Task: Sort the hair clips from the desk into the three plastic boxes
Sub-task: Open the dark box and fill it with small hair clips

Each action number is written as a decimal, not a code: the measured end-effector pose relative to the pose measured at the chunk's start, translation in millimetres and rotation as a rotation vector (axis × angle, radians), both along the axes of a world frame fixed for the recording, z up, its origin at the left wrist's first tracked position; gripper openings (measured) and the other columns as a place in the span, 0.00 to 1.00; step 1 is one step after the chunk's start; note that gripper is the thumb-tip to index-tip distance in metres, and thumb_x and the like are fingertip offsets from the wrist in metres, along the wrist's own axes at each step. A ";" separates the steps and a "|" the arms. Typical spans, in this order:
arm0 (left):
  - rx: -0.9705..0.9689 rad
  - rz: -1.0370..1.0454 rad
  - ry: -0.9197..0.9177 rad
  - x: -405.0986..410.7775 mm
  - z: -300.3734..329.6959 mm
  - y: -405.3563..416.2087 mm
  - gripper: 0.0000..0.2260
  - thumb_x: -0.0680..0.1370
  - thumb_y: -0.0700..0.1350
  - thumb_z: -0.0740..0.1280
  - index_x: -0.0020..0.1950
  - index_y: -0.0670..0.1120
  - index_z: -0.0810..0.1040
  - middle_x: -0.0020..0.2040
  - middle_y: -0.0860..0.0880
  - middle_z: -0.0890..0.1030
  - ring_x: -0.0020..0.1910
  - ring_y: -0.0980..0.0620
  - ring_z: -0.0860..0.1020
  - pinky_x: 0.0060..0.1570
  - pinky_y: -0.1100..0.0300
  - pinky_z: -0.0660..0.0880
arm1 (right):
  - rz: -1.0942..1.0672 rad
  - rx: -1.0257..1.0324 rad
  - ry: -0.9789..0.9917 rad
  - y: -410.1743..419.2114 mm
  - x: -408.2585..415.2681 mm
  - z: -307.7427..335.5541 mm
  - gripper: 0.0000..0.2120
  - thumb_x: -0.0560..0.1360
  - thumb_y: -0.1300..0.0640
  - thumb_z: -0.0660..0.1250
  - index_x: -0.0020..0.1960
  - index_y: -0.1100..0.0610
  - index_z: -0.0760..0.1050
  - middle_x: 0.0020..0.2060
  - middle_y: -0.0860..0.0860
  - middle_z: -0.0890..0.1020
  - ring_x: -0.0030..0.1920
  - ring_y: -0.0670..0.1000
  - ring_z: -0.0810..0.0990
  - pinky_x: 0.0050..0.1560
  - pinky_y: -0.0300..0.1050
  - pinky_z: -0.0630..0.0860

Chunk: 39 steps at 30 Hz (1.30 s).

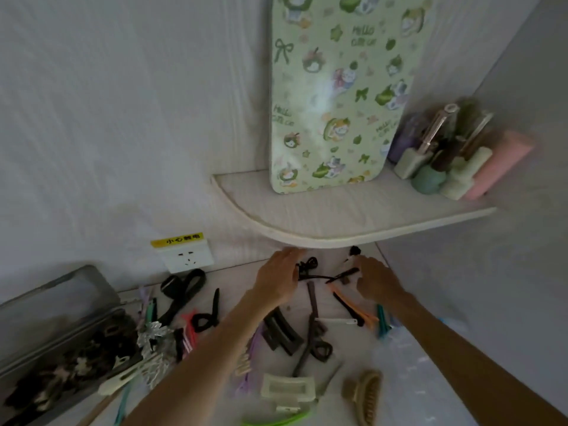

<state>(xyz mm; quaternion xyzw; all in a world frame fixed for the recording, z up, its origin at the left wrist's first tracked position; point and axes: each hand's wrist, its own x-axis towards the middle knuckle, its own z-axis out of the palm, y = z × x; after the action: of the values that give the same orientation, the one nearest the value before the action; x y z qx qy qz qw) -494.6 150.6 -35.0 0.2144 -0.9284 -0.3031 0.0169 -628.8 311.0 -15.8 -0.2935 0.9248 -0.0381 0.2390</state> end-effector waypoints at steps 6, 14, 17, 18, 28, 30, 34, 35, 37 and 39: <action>-0.050 -0.088 -0.113 -45.5 -32.4 11.0 0.19 0.79 0.46 0.60 0.70 0.53 0.65 0.66 0.48 0.72 0.62 0.46 0.71 0.55 0.54 0.72 | -0.098 -0.150 -0.032 -10.8 13.3 -31.4 0.23 0.74 0.44 0.63 0.60 0.61 0.68 0.55 0.57 0.75 0.57 0.57 0.75 0.54 0.48 0.71; 0.010 0.055 -0.005 -32.6 -42.2 -4.6 0.14 0.77 0.44 0.65 0.62 0.50 0.74 0.61 0.49 0.77 0.60 0.47 0.74 0.58 0.51 0.73 | 0.164 0.205 0.179 31.1 -38.7 27.8 0.14 0.75 0.67 0.59 0.60 0.60 0.72 0.59 0.58 0.74 0.58 0.58 0.76 0.56 0.47 0.72; 0.012 0.001 -0.028 -22.9 -39.4 -8.4 0.18 0.74 0.42 0.68 0.64 0.48 0.75 0.63 0.47 0.76 0.61 0.46 0.75 0.60 0.52 0.72 | 0.324 0.423 0.257 43.8 -38.4 34.1 0.16 0.75 0.67 0.61 0.62 0.61 0.70 0.61 0.58 0.74 0.60 0.57 0.76 0.57 0.47 0.73; 0.004 -0.027 -0.059 -19.6 -39.8 -10.2 0.19 0.74 0.42 0.69 0.64 0.48 0.74 0.64 0.48 0.76 0.62 0.46 0.74 0.62 0.53 0.71 | 0.353 0.455 0.256 43.8 -35.9 29.9 0.16 0.76 0.67 0.60 0.64 0.61 0.69 0.62 0.58 0.74 0.61 0.57 0.76 0.58 0.47 0.73; 0.036 0.048 -0.106 25.0 -28.6 -10.1 0.17 0.76 0.41 0.65 0.64 0.53 0.73 0.63 0.49 0.76 0.61 0.49 0.74 0.61 0.56 0.70 | 0.268 0.516 0.194 46.0 -31.8 -7.9 0.17 0.80 0.60 0.55 0.67 0.61 0.66 0.66 0.57 0.71 0.66 0.56 0.71 0.67 0.50 0.68; 0.054 0.084 -0.056 31.5 -21.3 -9.0 0.17 0.76 0.42 0.66 0.63 0.53 0.74 0.62 0.50 0.77 0.60 0.49 0.75 0.59 0.57 0.70 | 0.216 0.453 0.175 45.7 -32.0 -4.9 0.16 0.79 0.60 0.56 0.66 0.61 0.67 0.64 0.57 0.73 0.64 0.56 0.73 0.64 0.49 0.69; 0.218 0.217 0.104 37.3 0.4 -1.8 0.16 0.74 0.44 0.70 0.61 0.51 0.76 0.58 0.50 0.79 0.55 0.51 0.78 0.57 0.58 0.72 | 0.036 0.298 0.127 42.6 -25.5 5.2 0.12 0.76 0.62 0.61 0.58 0.62 0.73 0.58 0.58 0.78 0.58 0.57 0.78 0.56 0.46 0.74; 0.332 0.271 0.150 40.2 6.0 -0.6 0.16 0.73 0.43 0.71 0.60 0.50 0.76 0.56 0.49 0.80 0.53 0.51 0.79 0.54 0.59 0.75 | -0.025 0.196 0.120 37.3 -21.1 8.9 0.11 0.74 0.62 0.64 0.55 0.61 0.76 0.56 0.56 0.79 0.56 0.56 0.78 0.55 0.45 0.74; 0.663 0.422 0.224 46.5 21.1 3.2 0.14 0.73 0.40 0.72 0.57 0.47 0.77 0.55 0.43 0.81 0.49 0.50 0.80 0.45 0.61 0.79 | -0.122 -0.092 0.056 18.6 -5.7 16.3 0.08 0.69 0.61 0.70 0.48 0.59 0.80 0.52 0.53 0.81 0.53 0.53 0.79 0.51 0.40 0.73; 0.986 0.587 0.271 56.0 33.7 6.2 0.12 0.73 0.38 0.70 0.56 0.43 0.76 0.54 0.40 0.80 0.49 0.46 0.79 0.37 0.63 0.80 | -0.173 -0.359 -0.129 -8.1 20.7 27.0 0.06 0.67 0.62 0.72 0.43 0.56 0.80 0.48 0.53 0.83 0.49 0.51 0.80 0.45 0.35 0.73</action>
<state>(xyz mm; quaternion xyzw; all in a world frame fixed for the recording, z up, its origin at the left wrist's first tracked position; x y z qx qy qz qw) -438.6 156.8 -1.3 0.4043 -0.5693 -0.7062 0.1168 -608.0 302.9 11.2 -0.2476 0.9078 -0.2415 0.2371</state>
